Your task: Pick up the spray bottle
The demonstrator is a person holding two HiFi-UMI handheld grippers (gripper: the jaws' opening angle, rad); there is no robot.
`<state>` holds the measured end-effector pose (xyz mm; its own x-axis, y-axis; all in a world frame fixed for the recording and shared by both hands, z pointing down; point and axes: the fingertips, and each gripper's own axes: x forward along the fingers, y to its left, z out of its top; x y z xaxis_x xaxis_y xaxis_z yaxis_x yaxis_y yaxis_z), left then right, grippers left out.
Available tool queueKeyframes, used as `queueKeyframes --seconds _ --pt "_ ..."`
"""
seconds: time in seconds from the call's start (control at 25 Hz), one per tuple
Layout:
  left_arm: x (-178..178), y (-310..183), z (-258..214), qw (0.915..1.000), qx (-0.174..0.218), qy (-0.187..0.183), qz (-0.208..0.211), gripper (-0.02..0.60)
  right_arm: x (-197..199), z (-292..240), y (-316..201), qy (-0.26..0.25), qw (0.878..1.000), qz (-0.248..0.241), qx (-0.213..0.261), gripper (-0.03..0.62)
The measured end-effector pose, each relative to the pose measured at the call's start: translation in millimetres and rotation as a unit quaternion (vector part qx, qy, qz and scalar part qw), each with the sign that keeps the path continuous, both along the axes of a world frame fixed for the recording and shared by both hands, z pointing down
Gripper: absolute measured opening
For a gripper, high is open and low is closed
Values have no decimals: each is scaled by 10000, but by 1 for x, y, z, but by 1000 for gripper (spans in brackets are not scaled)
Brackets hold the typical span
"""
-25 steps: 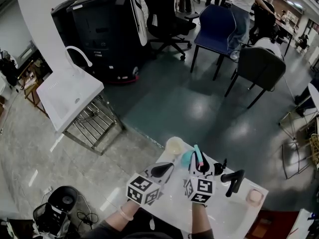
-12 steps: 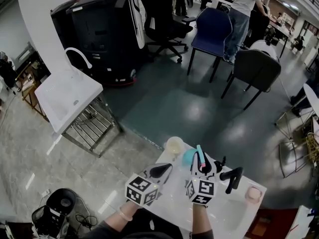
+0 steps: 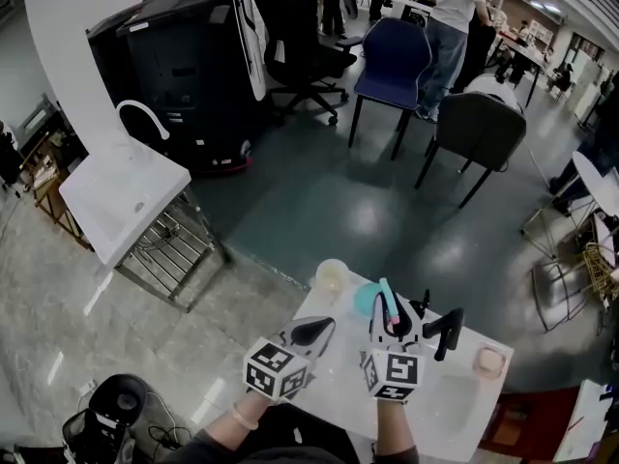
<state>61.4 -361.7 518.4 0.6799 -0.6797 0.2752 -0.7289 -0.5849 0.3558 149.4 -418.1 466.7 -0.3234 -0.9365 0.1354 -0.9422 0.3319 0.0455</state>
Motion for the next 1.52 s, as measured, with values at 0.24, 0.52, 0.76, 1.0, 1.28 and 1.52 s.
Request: queueKeyframes --seconds 0.24,0.52,0.76,1.0,1.28,1.52 --pt "14 13 -5 9996 68 42 269 5 15 -6 23 -5 9998 198 21 84" --pt "38 30 -10 9971 100 103 749 5 39 -13 54 -45 9982 597 21 84" --pt "63 42 -10 9926 83 146 1199 5 65 -17 83 -129 9949 1005 11 84" --pt "94 57 -10 9860 93 171 1658 5 91 -25 113 -220 9899 1396 76 84" --pt "131 83 -6 9745 79 176 2237 5 123 -22 154 -270 9817 1885 72 84" --pt "159 105 -4 9629 34 213 2689 5 142 -18 187 -208 9733 2287 9 84"
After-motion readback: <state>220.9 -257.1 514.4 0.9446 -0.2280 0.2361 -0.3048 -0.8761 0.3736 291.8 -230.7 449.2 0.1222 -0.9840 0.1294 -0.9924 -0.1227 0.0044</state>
